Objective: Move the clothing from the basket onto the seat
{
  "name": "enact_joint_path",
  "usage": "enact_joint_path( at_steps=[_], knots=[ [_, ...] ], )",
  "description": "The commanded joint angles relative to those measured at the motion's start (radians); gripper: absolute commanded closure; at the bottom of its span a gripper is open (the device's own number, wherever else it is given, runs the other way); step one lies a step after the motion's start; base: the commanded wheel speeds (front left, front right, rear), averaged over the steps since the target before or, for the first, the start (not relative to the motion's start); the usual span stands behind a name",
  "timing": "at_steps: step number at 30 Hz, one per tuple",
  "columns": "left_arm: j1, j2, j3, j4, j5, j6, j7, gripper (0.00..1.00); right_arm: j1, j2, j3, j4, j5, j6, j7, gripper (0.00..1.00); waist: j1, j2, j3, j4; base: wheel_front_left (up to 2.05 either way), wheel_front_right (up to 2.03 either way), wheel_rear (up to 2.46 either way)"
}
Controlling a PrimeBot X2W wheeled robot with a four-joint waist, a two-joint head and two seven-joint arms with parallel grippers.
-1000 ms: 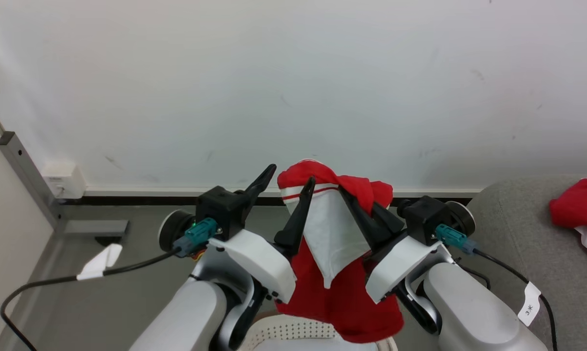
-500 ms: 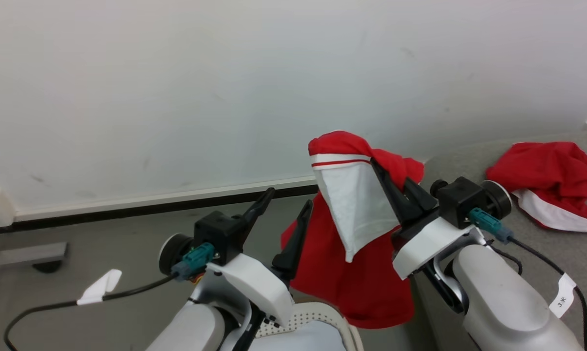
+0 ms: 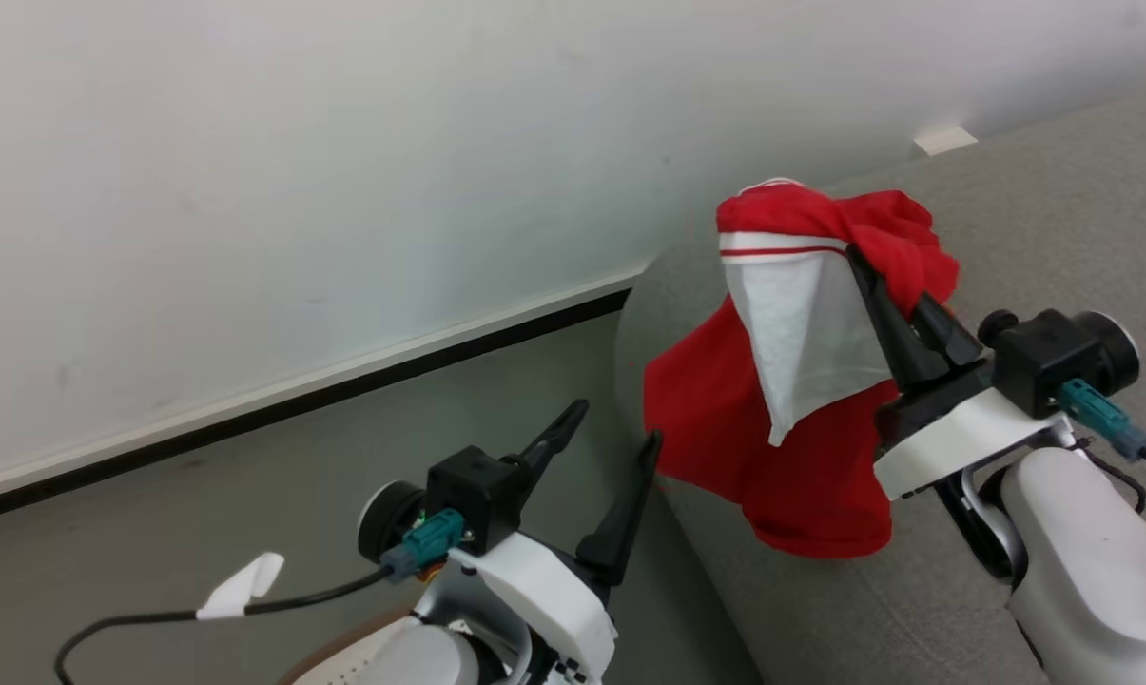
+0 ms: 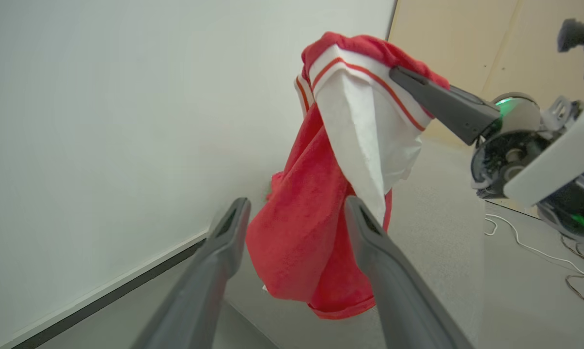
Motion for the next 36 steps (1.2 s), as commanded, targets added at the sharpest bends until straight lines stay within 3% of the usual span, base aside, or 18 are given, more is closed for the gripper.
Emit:
enact_joint_path(
  at_steps=[1,9,23,31,36],
  knots=[
    [0.011,0.001,0.0,-0.002,-0.009,-0.003,-0.002,0.0,0.014,-0.009,-0.012,-0.019,-0.001,-0.002,0.005,1.0,0.0,-0.0001,0.021,-0.045,0.0,0.0,0.0],
    [-0.03,0.013,-0.028,-0.039,0.017,-0.016,0.021,0.0,0.013,-0.054,-0.124,-0.138,-0.022,-0.002,0.063,1.0,0.0,-0.0001,0.123,-0.07,0.0,0.0,0.0],
    [-0.201,0.121,-0.053,-0.192,0.077,-0.12,0.135,0.0,-0.311,-0.149,-0.543,-0.247,-0.186,-0.003,0.246,1.0,0.0,-0.0001,0.522,0.077,0.0,0.0,0.0],
    [-0.288,0.148,-0.034,-0.247,0.082,-0.151,0.15,0.0,-0.48,-0.202,-0.781,-0.117,-0.323,-0.003,0.329,1.0,0.0,-0.0001,0.67,0.145,0.0,0.0,0.0],
    [-0.268,0.15,-0.022,-0.23,0.064,-0.141,0.125,0.0,-0.4,-0.144,-0.916,0.024,-0.412,-0.003,0.293,1.0,0.0,-0.0001,0.684,0.176,0.0,0.0,0.0]
  ],
)
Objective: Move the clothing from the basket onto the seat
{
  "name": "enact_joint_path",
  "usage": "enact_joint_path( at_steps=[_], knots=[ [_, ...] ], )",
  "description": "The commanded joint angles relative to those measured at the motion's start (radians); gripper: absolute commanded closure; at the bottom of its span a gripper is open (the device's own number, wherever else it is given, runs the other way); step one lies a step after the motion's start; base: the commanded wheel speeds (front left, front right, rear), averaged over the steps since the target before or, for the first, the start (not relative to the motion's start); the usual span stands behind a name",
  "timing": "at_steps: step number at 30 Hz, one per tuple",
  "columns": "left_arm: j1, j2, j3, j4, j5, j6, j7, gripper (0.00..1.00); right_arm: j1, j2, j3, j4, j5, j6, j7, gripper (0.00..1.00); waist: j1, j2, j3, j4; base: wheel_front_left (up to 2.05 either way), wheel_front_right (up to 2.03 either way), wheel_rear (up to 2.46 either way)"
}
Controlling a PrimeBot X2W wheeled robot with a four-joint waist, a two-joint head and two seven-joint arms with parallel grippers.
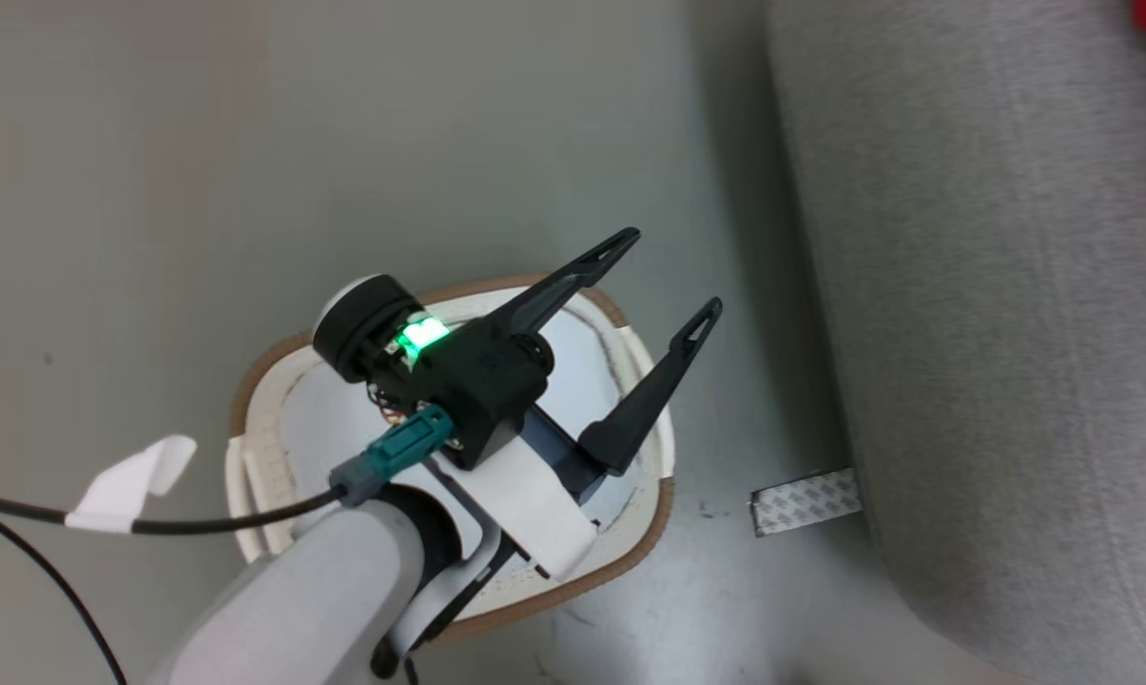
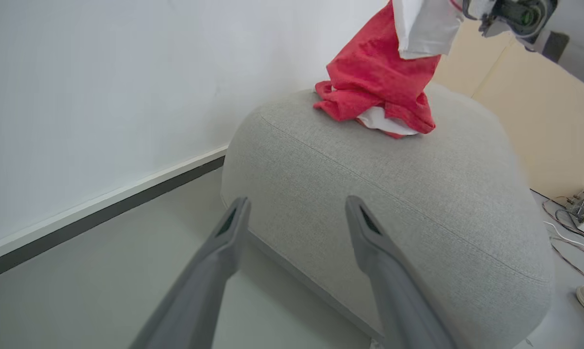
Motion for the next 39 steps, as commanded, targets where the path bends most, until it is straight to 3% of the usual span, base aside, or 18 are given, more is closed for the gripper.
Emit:
enact_joint_path(
  at_steps=[1,3,4,5,6,7,12,20,29,39],
  knots=[
    [0.017,0.008,0.005,0.008,-0.013,0.006,-0.013,0.0,0.046,0.026,-0.035,0.039,-0.032,-0.002,-0.021,1.0,-0.0003,0.0,0.019,0.032,0.0,0.0,0.0],
    [0.034,0.012,0.007,0.019,-0.023,0.012,-0.02,0.0,0.08,0.057,-0.088,0.092,-0.062,-0.003,-0.058,1.0,-0.0003,0.0,0.005,0.036,0.0,0.0,0.0],
    [0.04,0.016,0.011,0.022,-0.025,0.016,-0.023,0.0,0.095,0.071,-0.112,0.118,-0.078,-0.003,-0.073,0.94,-0.0003,0.0,-0.003,0.037,0.0,0.0,0.0],
    [0.045,0.02,0.013,0.024,-0.024,0.016,-0.026,0.0,0.106,0.084,-0.131,0.142,-0.092,-0.003,-0.089,0.72,-0.0003,0.0,-0.009,0.036,0.0,0.0,0.0],
    [0.049,0.024,0.016,0.028,-0.025,0.019,-0.027,0.0,0.117,0.099,-0.145,0.162,-0.105,-0.003,-0.102,0.27,-0.0003,0.0,-0.015,0.035,0.0,0.0,0.0],
    [0.052,0.03,0.02,0.032,-0.021,0.022,-0.029,0.0,0.125,0.115,-0.155,0.185,-0.118,-0.003,-0.111,0.0,-0.0003,0.0,-0.023,0.033,0.0,0.0,0.0],
    [0.067,0.049,0.045,0.051,-0.03,0.035,-0.051,0.0,0.149,0.161,-0.169,0.241,-0.15,-0.003,-0.177,0.0,-0.0003,0.0,-0.076,0.019,0.0,0.0,0.0],
    [0.155,0.054,0.112,0.104,-0.078,0.092,-0.134,0.0,0.273,0.242,-0.08,0.231,-0.151,-0.003,-0.267,0.0,-0.0003,0.0,-0.225,0.002,0.0,0.0,0.0],
    [0.347,0.045,0.198,0.204,-0.119,0.204,-0.272,0.0,0.529,0.301,0.111,0.066,-0.116,-0.003,-0.316,0.0,-0.0003,0.0,-0.436,0.037,0.0,0.0,0.0],
    [0.544,0.014,0.246,0.322,-0.152,0.262,-0.387,0.0,0.815,0.317,0.305,-0.154,-0.046,-0.003,-0.316,0.0,-0.0003,0.0,-0.605,0.097,0.0,0.0,0.0]
  ],
)
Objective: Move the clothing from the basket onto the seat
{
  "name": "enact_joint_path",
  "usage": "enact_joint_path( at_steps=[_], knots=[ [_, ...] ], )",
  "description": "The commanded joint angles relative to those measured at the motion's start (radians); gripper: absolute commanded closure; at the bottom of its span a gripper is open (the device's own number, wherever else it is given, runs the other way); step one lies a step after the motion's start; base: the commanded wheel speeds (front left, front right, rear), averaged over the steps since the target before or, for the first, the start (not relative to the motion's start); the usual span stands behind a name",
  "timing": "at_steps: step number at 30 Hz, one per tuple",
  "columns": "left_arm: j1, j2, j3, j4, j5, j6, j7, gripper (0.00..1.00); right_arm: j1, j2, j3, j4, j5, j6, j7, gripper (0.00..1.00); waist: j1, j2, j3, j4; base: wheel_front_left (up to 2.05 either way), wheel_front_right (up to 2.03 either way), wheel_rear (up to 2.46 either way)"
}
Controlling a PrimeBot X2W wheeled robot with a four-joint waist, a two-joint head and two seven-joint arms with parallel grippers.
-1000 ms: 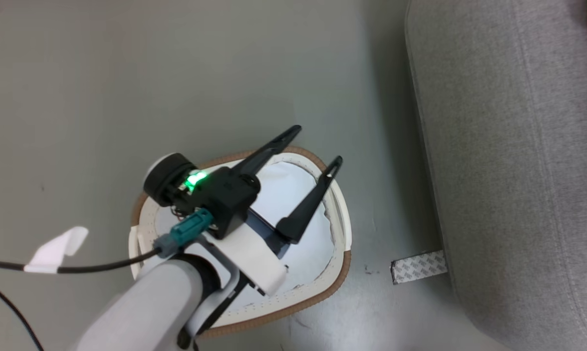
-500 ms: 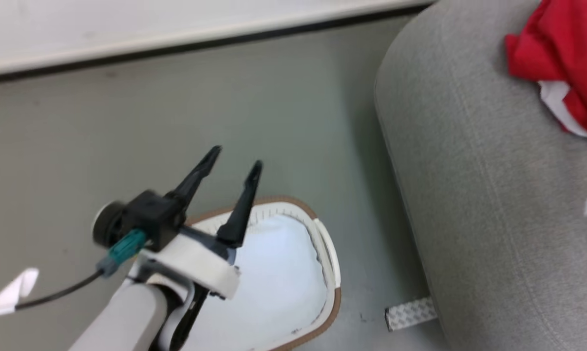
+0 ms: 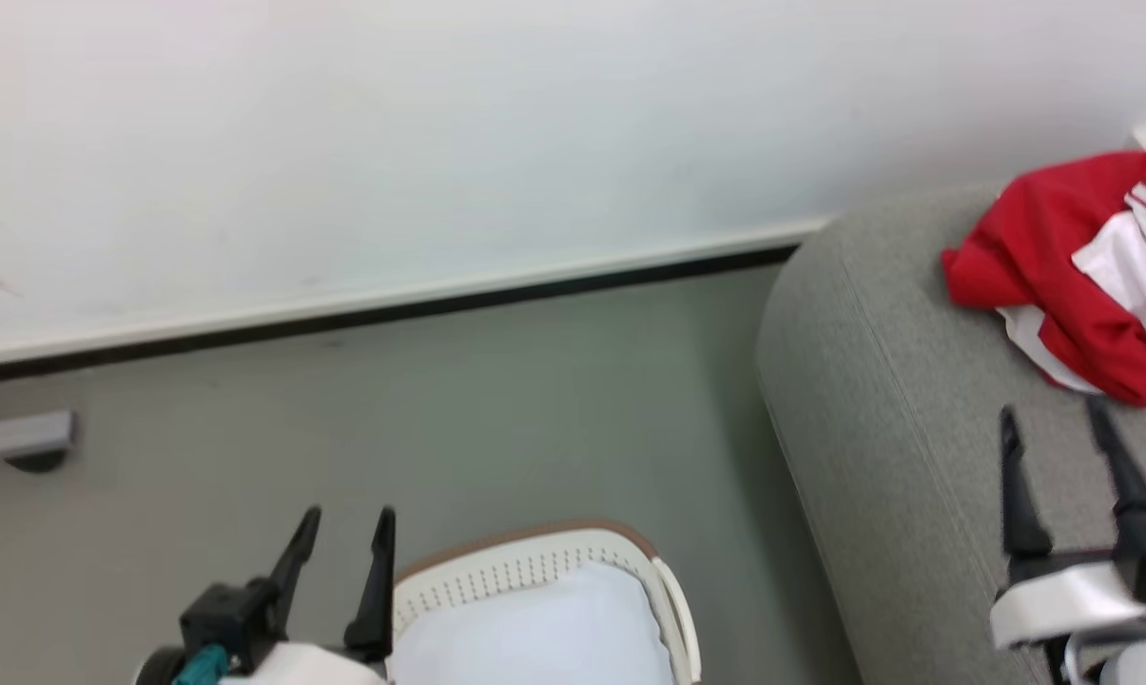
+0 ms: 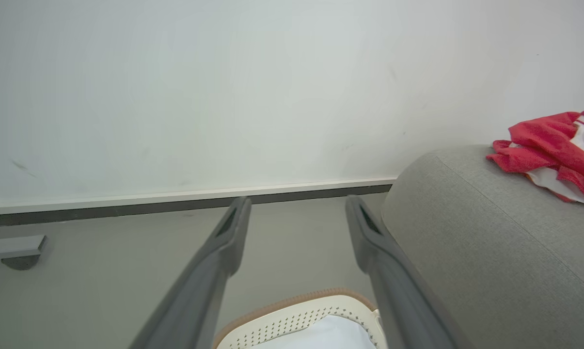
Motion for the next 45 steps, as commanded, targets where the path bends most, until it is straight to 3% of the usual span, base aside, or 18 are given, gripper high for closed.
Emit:
enact_joint_path(
  at_steps=[1,10,18,31,44,45],
  knots=[
    [0.022,-0.006,0.005,0.009,0.001,0.001,-0.01,0.0,0.033,0.0,0.011,-0.01,0.008,-0.002,-0.002,0.0,0.0004,0.0,-0.063,0.039,0.0,0.0,0.0],
    [0.138,-0.078,0.088,0.018,0.074,-0.009,-0.022,0.0,0.232,0.003,0.065,-0.065,0.049,-0.003,-0.002,0.0,0.0004,0.0,-0.14,0.11,0.0,0.0,0.0],
    [0.213,-0.146,0.181,0.024,0.147,-0.079,-0.023,0.0,0.316,0.004,0.094,-0.071,0.11,-0.003,-0.002,0.0,0.0004,0.0,-0.17,0.147,0.0,0.0,0.0],
    [0.215,-0.219,0.269,0.069,0.222,-0.186,-0.023,0.0,0.324,0.005,0.108,-0.038,0.159,-0.003,-0.002,0.0,0.0004,0.0,-0.174,0.159,0.0,0.0,0.0],
    [0.198,-0.257,0.319,0.106,0.27,-0.262,-0.023,0.0,0.323,0.005,0.11,-0.032,0.162,-0.003,-0.002,0.0,0.0004,0.0,-0.175,0.142,0.0,0.0,0.0],
    [0.205,-0.259,0.317,0.104,0.258,-0.267,-0.023,1.0,0.32,0.007,0.11,-0.034,0.153,0.0,0.0,1.0,0.0004,0.0,-0.175,0.141,0.0,0.0,0.0]
  ],
)
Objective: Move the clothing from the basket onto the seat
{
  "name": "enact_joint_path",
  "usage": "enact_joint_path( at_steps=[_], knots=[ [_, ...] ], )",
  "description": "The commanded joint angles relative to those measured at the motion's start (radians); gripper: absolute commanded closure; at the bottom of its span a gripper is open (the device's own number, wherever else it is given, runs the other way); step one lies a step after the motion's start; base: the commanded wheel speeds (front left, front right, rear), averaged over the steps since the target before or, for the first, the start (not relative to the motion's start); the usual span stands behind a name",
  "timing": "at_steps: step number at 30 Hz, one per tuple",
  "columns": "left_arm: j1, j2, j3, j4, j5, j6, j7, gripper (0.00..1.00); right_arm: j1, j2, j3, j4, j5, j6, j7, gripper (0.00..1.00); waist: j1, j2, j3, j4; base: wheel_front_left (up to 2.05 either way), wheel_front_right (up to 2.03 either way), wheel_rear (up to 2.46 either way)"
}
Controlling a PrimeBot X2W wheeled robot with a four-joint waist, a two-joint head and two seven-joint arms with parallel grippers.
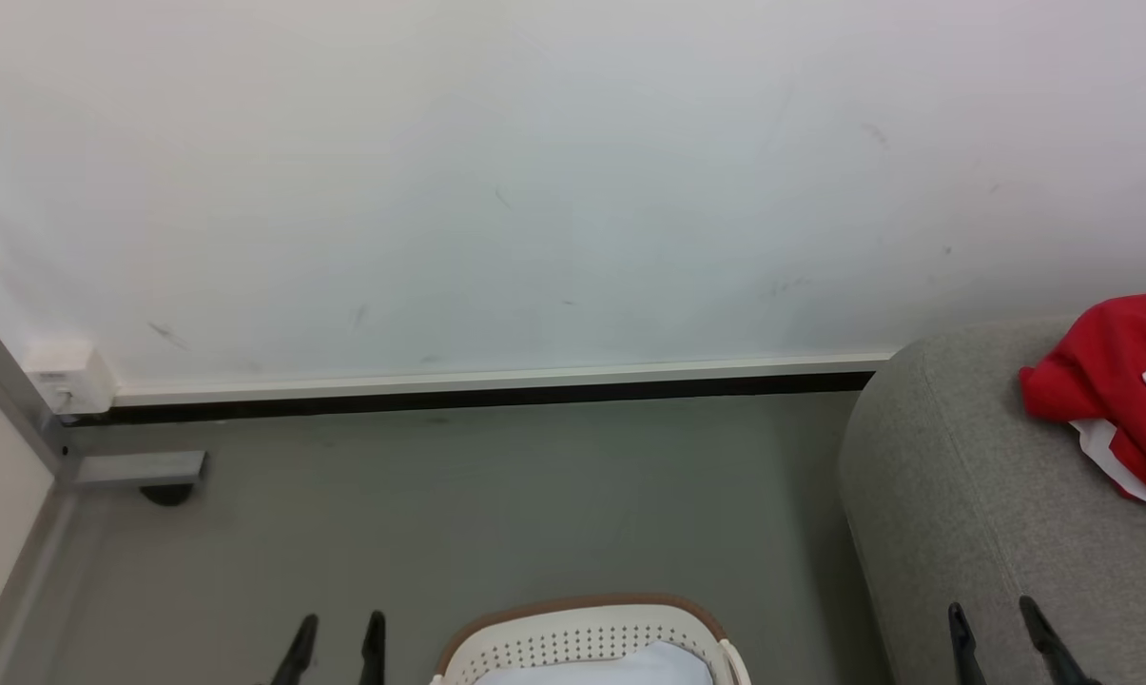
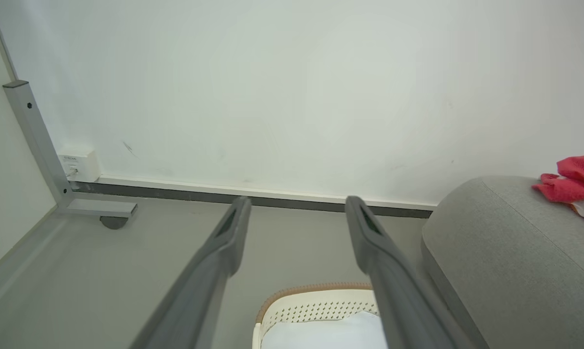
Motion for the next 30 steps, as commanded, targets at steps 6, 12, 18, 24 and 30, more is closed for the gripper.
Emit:
enact_joint_path(
  at_steps=[6,12,18,24,30],
  knots=[
    [0.002,-0.005,0.008,0.036,-0.044,-0.003,0.016,1.0,-0.008,0.007,-0.01,0.037,0.044,0.0,0.022,1.0,0.0,0.0,0.001,0.001,0.0,0.0,0.0],
    [-0.019,-0.007,0.029,0.037,-0.157,-0.01,0.048,1.0,-0.026,0.006,-0.018,0.036,0.17,0.0,0.054,1.0,0.0,0.0,0.004,0.003,0.0,0.0,0.0],
    [-0.033,-0.009,0.044,0.028,-0.262,-0.01,0.075,1.0,-0.039,0.005,-0.02,0.028,0.288,0.0,0.078,1.0,0.0,0.0,0.007,0.005,0.0,0.0,0.0],
    [-0.044,-0.011,0.057,0.019,-0.344,-0.01,0.096,1.0,-0.05,0.004,-0.023,0.024,0.379,0.0,0.099,1.0,0.0,0.0,0.009,0.007,0.0,0.0,0.0],
    [-0.056,-0.012,0.071,0.01,-0.435,-0.009,0.12,1.0,-0.064,0.003,-0.027,0.021,0.481,0.0,0.123,1.0,0.0,0.0,0.012,0.009,0.0,0.0,0.0]
  ],
)
